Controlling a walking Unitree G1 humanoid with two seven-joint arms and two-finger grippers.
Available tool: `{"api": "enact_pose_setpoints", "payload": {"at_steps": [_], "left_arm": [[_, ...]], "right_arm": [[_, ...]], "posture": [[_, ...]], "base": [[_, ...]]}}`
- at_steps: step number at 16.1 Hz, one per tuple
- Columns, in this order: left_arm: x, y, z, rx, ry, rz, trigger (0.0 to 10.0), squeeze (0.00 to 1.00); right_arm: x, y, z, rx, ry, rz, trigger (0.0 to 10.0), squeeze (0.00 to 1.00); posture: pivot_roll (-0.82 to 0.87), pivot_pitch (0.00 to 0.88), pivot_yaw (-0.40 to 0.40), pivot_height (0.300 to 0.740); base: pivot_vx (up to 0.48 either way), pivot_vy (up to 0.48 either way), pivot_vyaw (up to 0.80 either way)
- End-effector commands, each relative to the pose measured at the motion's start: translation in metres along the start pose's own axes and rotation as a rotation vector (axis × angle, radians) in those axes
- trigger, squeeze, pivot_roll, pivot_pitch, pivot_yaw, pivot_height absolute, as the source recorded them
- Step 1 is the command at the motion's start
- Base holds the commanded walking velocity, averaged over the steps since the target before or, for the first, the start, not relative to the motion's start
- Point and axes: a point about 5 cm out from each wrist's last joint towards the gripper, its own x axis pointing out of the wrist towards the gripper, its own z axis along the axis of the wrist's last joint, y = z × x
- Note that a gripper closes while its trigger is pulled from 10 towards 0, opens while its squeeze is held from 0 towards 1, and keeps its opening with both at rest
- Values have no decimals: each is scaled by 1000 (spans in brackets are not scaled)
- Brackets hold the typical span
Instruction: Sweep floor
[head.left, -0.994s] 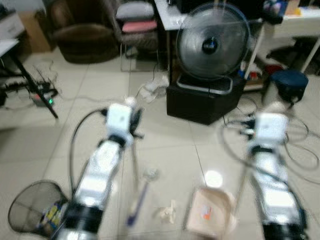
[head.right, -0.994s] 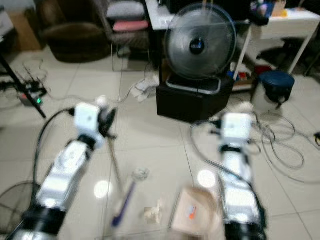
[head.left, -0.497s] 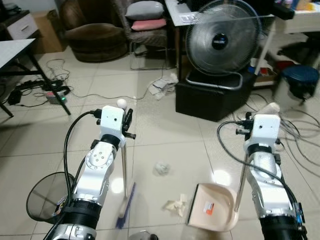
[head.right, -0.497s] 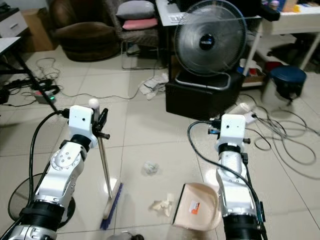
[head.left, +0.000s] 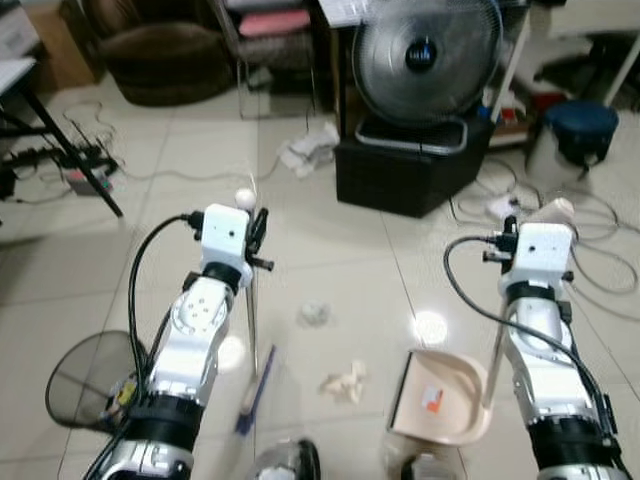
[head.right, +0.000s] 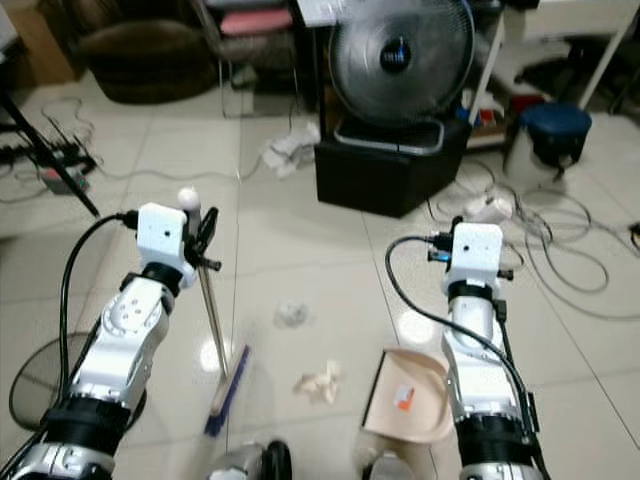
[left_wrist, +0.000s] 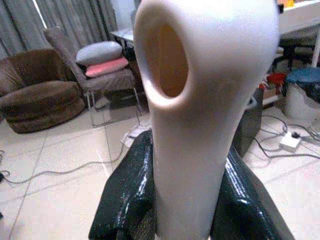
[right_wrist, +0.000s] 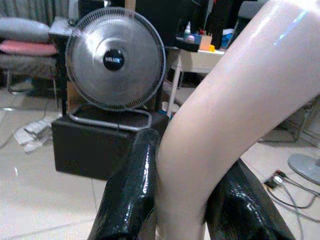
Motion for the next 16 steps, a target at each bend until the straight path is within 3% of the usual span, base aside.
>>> {"api": "enact_pose_setpoints", "payload": {"at_steps": [1, 6, 7, 10, 13, 16], "left_arm": [[6, 5, 8, 13, -41, 21, 10000, 0], [2, 8, 15, 12, -69, 42, 10000, 0], [-4, 9, 15, -2, -74, 43, 10000, 0], [-1, 4, 17, -36, -95, 49, 10000, 0], [-7, 4, 19, -75, -69, 78, 10000, 0], [-20, 7, 17, -45, -58, 48, 10000, 0]], "right_arm": [[7, -5, 9, 2, -54, -10, 10000, 0], [8, -3, 11, -7, -109, 14, 10000, 0], [4, -1, 17, 12, -140, 9, 10000, 0], [5, 0, 26, 16, -185, 16, 10000, 0], [-4, -5, 26, 39, -181, -8, 10000, 0], [-15, 1, 30, 48, -165, 7, 10000, 0]], "posture": [[2, 209, 110, 740], [53, 265, 104, 740], [45, 263, 113, 740], [33, 285, 99, 740], [3, 189, 87, 740], [-44, 121, 66, 740]], "base": [[0, 0, 0], [0, 0, 0], [0, 0, 0], [0, 0, 0], [0, 0, 0], [0, 0, 0]]}}
